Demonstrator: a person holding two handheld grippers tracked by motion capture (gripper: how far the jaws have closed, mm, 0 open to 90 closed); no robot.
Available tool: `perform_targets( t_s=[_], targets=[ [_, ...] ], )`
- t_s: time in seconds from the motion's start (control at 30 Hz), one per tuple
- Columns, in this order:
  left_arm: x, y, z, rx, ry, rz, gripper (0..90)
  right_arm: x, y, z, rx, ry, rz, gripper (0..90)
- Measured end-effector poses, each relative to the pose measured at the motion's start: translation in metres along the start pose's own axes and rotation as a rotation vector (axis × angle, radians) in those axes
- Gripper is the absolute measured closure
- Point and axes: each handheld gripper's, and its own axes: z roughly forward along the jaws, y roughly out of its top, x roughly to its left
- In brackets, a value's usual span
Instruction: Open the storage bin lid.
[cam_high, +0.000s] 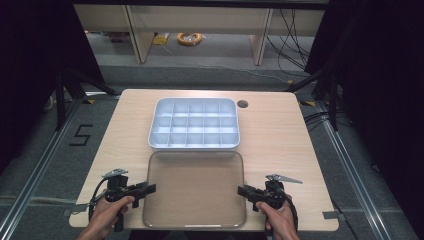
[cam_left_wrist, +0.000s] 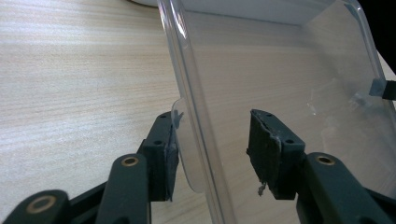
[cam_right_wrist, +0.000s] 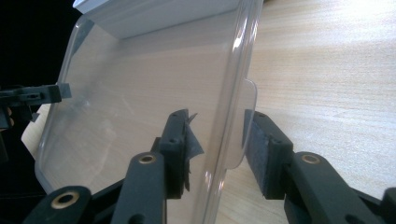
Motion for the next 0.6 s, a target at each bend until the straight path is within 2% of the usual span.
perform_targets(
  t_s=[0.1, 0.2, 0.27, 0.33, 0.4, 0.43, 0.47, 0.53, 0.6],
  targets=[
    [0.0003, -0.0007, 0.0015, -0.007, 0.0, 0.006, 51.9, 0.0009, 0.0, 0.0008, -0.005, 0.0, -0.003, 61.3],
    [0.0005, -0.0006, 0.0011, 0.013, -0.002, 0.009, 51.6, 0.0025, 0.0004, -0.0004, 0.005, 0.003, -0.013, 60.3],
    [0.0006, -0.0013, 0.0021, 0.02, 0.004, 0.008, 51.2, 0.0023, -0.0002, 0.0018, 0.004, -0.016, -0.029, 59.4],
    [0.0005, -0.0024, 0.0036, 0.029, 0.013, 0.007, 50.4, 0.0036, -0.0003, 0.0018, 0.015, -0.021, -0.024, 58.7],
    [0.0002, -0.0027, 0.0041, 0.036, 0.018, 0.015, 50.0, 0.0032, -0.0005, 0.0028, 0.015, -0.04, -0.047, 57.5],
    [-0.0001, -0.0028, 0.0043, 0.037, 0.022, 0.021, 49.8, 0.0041, -0.0006, 0.0028, 0.025, -0.027, -0.032, 57.0],
    [-0.0004, -0.003, 0.0047, 0.036, 0.025, 0.022, 49.4, 0.0012, -0.0003, 0.0046, 0.02, -0.041, -0.066, 56.7],
    [0.0001, -0.0033, 0.0053, 0.042, 0.027, 0.02, 48.5, 0.0007, 0.0004, 0.0055, 0.025, -0.028, -0.067, 53.7],
    [0.0009, -0.0033, 0.0058, 0.044, 0.036, 0.019, 48.2, 0.0003, 0.0011, 0.0074, 0.023, -0.034, -0.045, 52.1]
  ],
)
